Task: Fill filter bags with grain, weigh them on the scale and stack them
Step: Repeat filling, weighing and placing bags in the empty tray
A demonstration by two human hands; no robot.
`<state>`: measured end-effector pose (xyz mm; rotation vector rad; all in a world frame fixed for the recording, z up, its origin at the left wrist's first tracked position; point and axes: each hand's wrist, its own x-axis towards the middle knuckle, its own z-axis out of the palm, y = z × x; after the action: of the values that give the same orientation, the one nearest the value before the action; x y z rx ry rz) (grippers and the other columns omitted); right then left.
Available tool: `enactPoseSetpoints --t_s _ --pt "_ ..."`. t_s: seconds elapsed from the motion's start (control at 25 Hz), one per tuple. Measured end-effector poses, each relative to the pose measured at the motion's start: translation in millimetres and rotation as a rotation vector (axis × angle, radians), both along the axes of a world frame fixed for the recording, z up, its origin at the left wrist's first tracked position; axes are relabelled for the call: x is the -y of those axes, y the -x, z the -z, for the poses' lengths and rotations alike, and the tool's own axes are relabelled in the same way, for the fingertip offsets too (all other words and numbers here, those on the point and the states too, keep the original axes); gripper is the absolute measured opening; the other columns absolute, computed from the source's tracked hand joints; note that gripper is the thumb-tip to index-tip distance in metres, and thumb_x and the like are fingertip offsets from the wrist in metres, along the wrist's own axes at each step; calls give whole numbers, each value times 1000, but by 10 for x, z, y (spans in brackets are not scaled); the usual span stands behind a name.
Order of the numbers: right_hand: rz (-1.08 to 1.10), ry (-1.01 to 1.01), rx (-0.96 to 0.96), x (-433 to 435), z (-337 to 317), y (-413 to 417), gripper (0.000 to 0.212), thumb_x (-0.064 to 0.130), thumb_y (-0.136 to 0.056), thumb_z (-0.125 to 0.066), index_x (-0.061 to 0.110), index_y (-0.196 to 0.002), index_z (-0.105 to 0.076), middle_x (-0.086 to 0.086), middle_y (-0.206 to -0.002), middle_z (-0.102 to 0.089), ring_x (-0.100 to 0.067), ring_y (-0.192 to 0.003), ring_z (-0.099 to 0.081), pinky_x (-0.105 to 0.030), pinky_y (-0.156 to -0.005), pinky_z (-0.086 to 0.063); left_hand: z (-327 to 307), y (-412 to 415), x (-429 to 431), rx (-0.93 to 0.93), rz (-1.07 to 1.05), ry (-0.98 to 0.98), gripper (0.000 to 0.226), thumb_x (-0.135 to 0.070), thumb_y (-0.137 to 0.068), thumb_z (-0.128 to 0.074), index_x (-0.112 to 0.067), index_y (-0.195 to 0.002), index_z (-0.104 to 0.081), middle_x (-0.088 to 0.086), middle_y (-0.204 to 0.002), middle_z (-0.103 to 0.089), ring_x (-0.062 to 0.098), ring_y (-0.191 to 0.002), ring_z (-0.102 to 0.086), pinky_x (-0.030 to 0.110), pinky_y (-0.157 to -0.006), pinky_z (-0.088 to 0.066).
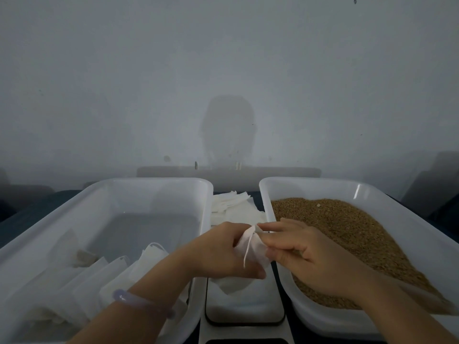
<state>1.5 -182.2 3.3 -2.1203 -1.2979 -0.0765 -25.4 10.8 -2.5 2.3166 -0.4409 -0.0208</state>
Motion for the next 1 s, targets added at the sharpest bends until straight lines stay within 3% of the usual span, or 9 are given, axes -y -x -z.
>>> enactPoseSetpoints --t_s 0.08,0.2,0.28,0.36,0.4,0.48,0.56,0.84,1.0 --pt "24 -65 -132 113 -40 -26 34 36 -91 -56 57 -118 -53 41 -113 -56 18 -116 -45 -12 -97 -38 5 5 -11 -38 -10 -12 26 -25 -71 -81 -29 -88 -61 -8 -86 -66 7 -79 -62 24 -71 -52" --pt "334 -9 -190 505 -126 -336 31 40 -85 -62 54 -112 -58 27 -109 -65 10 -102 -57 -24 -89 -47 14 -3 -31 -61 -72 27 22 -29 -71 -80 -34 -78 -60 -14 -77 -65 0 -72 -63 13 -63 -49" --pt "585 424 -143 862 -145 -631 33 37 -83 -67 39 -115 -58 15 -118 -61 1 -101 -55 -22 -93 -44 18 -19 -35 -49 -103 96 19 -27 -69 -81 -30 -78 -64 -14 -73 -66 -2 -69 -63 12 -62 -49" --pt "691 849 -268 1116 -51 -780 44 40 -79 -72 28 -118 -57 10 -117 -57 -5 -102 -54 -20 -89 -45 30 -40 -40 -37 -140 138 21 -24 -68 -82 -24 -83 -68 -10 -77 -68 1 -71 -64 16 -65 -52" --pt "687 957 -332 1186 30 -803 40 40 -77 -74 28 -112 -59 12 -110 -57 -4 -99 -55 -20 -87 -47 32 -48 -48 -33 -159 139 23 -23 -67 -83 -20 -86 -69 -7 -80 -69 2 -71 -64 16 -64 -52" --pt "672 951 -359 1272 152 -785 20 36 -78 -73 34 -94 -60 13 -100 -58 -2 -91 -56 -21 -81 -49 39 -65 -48 -36 -168 146 27 -20 -67 -83 -13 -89 -70 -5 -77 -70 1 -68 -64 13 -59 -51" --pt "668 867 -314 1329 187 -799 15 29 -83 -68 35 -87 -55 12 -99 -57 -2 -88 -55 -20 -77 -48 42 -73 -34 -37 -157 172 23 -16 -69 -82 -10 -87 -70 -8 -73 -70 -1 -63 -63 10 -56 -47" --pt "717 577 -178 965 83 -891 24 32 -85 -65 22 -101 -50 6 -92 -58 -8 -76 -58 -19 -57 -43 79 -46 7 -5 -135 277 18 -3 -79 -71 2 -92 -59 1 -68 -68 16 -64 -69 18 -59 -51" --pt "638 629 -114 718 171 -892 27 23 -85 -66 21 -108 -52 8 -95 -58 -6 -79 -57 -16 -59 -40 69 -28 -5 -2 -160 274 18 -1 -79 -72 2 -90 -58 4 -69 -66 19 -62 -70 20 -57 -52"
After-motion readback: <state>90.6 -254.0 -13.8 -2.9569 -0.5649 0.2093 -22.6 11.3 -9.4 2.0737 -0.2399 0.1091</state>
